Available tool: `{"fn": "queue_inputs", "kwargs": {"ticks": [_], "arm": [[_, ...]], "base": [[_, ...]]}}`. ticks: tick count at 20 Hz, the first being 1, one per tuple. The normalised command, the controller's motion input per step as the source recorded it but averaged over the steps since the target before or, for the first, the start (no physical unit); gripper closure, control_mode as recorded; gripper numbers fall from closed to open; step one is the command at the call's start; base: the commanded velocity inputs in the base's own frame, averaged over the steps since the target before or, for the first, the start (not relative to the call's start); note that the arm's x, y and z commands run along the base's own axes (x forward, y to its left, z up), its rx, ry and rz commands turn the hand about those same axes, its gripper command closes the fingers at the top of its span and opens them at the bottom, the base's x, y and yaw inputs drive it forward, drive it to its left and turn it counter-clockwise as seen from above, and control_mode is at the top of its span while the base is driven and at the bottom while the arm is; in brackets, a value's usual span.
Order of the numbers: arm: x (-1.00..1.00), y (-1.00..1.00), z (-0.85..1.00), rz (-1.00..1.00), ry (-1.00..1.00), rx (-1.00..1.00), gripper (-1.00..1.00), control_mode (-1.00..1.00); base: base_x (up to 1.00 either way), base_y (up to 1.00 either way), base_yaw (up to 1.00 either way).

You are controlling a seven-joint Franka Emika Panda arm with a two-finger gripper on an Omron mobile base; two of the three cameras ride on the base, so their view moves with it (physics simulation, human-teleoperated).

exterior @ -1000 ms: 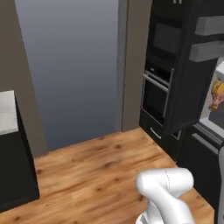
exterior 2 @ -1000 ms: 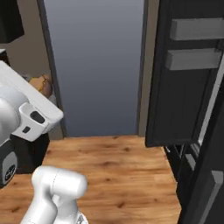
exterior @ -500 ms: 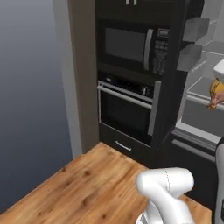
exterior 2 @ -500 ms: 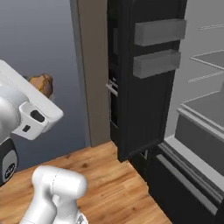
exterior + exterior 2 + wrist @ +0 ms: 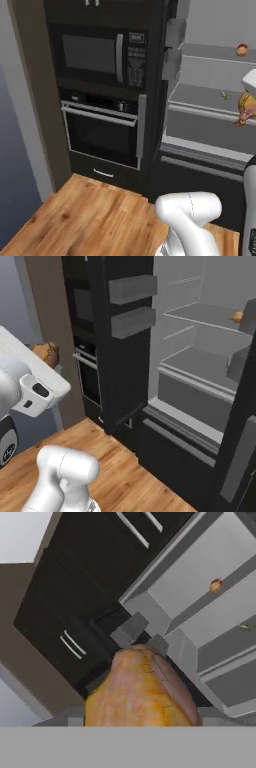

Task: Transport the chicken drumstick and onion to the fridge. Place the chicken drumstick on the rack containing meat and place the onion on the rack containing the vegetable, ensuring meats and vegetables are on different racks.

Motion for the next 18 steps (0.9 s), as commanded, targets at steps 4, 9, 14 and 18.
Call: {"fn": "queue_inputs", "kwargs": {"ticks": [4,9,14,18], "arm": [[0.00,0.00,0.00,0.00,0.00,0.00,1.00,1.00],[0.00,0.00,0.00,0.00,0.00,0.00,1.00,1.00],[0.00,0.00,0.00,0.00,0.00,0.00,1.00,1.00],[0.00,0.00,0.00,0.00,0.00,0.00,1.00,1.00]], "base": [[0.04,0.04,-0.50],[0.35,0.11,-0.56],[0.32,0.22,-0.49],[0.42,0.57,-0.40]]}}
